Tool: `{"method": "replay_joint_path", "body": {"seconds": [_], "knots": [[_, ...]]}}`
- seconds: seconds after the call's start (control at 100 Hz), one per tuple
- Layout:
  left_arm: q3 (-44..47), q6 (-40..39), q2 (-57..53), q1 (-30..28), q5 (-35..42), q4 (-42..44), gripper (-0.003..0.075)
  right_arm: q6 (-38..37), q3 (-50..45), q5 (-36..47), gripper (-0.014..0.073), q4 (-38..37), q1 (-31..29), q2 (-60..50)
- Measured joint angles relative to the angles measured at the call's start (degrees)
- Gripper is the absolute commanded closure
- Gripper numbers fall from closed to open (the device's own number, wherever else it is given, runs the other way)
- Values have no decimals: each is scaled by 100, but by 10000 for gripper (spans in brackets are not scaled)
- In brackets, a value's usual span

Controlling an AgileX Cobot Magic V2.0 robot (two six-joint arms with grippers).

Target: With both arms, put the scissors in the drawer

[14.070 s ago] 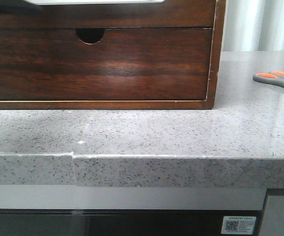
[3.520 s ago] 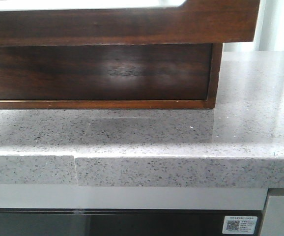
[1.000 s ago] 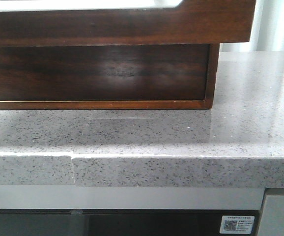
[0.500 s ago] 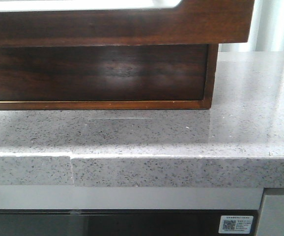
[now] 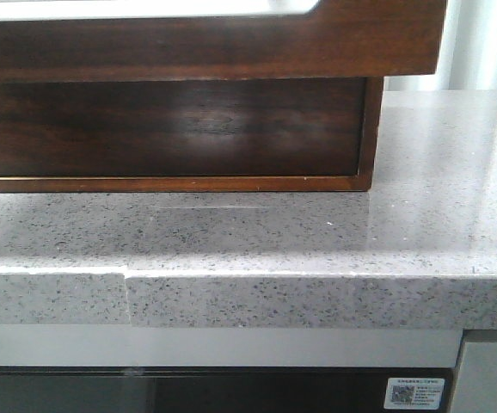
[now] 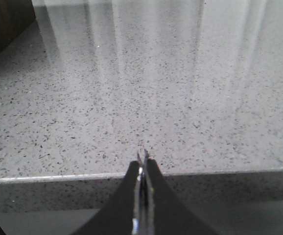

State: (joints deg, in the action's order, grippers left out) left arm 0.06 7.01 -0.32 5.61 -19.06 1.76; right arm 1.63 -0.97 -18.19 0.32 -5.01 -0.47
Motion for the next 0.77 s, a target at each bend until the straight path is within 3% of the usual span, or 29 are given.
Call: {"method": "replay_joint_path", "body": {"seconds": [0.77], "knots": [[0,0,0,0,0,0,739,49,8,-34,665,12,-22,0]]}}
